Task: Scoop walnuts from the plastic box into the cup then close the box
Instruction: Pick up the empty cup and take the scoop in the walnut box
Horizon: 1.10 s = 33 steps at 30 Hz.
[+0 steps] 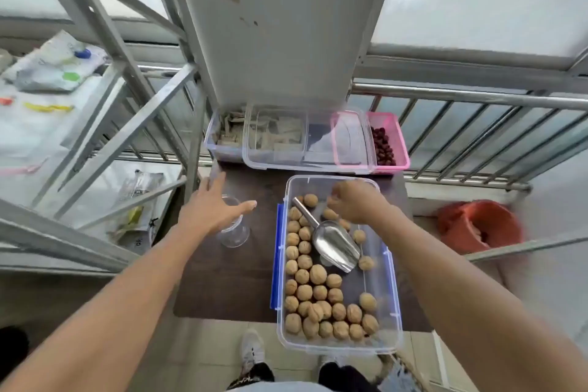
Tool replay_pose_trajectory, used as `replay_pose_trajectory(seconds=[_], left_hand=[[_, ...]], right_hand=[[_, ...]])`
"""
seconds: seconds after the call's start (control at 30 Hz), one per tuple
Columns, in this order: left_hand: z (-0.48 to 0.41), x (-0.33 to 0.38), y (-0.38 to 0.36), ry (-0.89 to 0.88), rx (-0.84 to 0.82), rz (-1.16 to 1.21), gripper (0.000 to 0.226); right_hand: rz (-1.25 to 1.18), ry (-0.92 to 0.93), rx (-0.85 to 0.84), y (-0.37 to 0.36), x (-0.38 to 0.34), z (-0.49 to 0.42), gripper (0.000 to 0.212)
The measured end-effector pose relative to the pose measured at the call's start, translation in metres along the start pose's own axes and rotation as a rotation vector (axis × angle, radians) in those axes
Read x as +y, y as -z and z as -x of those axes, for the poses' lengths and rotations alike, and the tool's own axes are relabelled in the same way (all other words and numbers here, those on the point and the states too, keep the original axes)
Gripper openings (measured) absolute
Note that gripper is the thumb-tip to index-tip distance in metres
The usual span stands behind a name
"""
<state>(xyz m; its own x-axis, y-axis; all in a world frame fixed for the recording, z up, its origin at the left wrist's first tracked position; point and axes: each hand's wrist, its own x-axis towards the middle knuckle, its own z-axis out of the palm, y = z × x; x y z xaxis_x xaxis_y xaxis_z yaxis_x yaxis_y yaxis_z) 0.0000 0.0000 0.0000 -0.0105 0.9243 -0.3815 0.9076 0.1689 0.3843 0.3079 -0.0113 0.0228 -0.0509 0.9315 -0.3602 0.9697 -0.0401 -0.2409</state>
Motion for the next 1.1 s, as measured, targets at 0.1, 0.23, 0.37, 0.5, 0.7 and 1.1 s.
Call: replay_pose_trajectory(seconds=[0.1, 0.23, 0.37, 0.5, 0.7, 1.1], left_hand=[[0.005, -0.017, -0.009, -0.025, 0.036, 0.089, 0.128], [0.01, -0.035, -0.035, -0.058, 0.119, 0.313, 0.12], [0.013, -0.034, -0.052, -0.089, 0.144, 0.363, 0.122], [0.03, -0.025, -0.067, -0.183, 0.103, 0.352, 0.116], [0.053, -0.026, -0.088, -0.244, 0.03, 0.399, 0.113], [0.059, -0.036, -0.101, -0.171, -0.086, 0.538, 0.13]], right_hand=[[-0.02, -0.01, -0.053, -0.015, -0.006, -0.006, 0.034], [-0.049, -0.023, -0.101, -0.036, -0.021, -0.018, 0.031], [-0.107, -0.049, -0.133, -0.064, -0.035, -0.034, 0.031], [-0.081, -0.111, -0.157, -0.089, -0.046, -0.043, 0.034], [-0.091, -0.144, -0.098, -0.112, -0.037, -0.041, 0.022], [-0.41, -0.308, 0.283, -0.072, 0.018, 0.029, 0.013]])
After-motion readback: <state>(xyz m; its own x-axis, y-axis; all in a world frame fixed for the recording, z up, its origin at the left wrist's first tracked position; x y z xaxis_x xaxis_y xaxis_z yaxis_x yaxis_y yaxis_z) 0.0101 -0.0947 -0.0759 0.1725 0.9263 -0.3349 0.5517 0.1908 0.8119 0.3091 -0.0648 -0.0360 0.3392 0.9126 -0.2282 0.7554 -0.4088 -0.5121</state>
